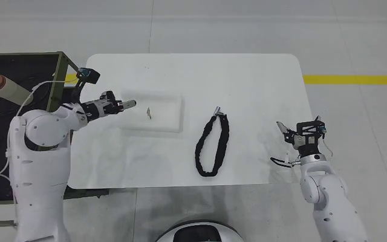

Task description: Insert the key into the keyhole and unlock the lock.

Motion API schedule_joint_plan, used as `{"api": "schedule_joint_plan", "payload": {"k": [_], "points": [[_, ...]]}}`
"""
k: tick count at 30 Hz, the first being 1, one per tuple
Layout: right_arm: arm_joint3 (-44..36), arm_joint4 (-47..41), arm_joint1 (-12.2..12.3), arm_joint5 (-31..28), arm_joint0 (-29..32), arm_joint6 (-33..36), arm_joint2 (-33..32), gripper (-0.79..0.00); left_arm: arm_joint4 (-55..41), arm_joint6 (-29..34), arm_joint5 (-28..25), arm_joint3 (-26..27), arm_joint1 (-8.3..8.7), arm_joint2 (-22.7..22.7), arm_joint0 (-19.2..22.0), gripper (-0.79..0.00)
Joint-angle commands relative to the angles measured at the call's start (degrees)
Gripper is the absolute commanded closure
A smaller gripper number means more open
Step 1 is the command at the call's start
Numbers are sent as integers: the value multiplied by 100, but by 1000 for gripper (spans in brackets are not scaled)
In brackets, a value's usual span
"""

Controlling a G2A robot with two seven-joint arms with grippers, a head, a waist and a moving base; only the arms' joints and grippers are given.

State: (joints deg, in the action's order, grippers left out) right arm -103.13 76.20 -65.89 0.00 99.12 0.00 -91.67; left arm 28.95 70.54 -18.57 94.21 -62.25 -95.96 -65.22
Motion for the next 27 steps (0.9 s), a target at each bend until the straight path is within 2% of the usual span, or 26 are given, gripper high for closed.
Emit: {"api": "schedule_joint_plan", "payload": {"k": [1,3,8,21,24,27], "points": [[0,0,0,0,0,0,0,-785,-73,662,341,-264,-13,476,533,-785],[0,0,0,0,0,0,0,-785,32,729,724,-485,-36,818,846,-785],[0,0,0,0,0,0,0,-785,598,743,1222,-920,-104,1644,1317,-785],[0,0,0,0,0,0,0,-785,616,797,1340,-1040,-108,1702,1392,-785],[0,0,0,0,0,0,0,-785,169,803,1368,-1064,-133,1752,1336,-785],[0,0,0,0,0,0,0,-785,94,1108,1558,-1306,-159,1974,1662,-785]]}}
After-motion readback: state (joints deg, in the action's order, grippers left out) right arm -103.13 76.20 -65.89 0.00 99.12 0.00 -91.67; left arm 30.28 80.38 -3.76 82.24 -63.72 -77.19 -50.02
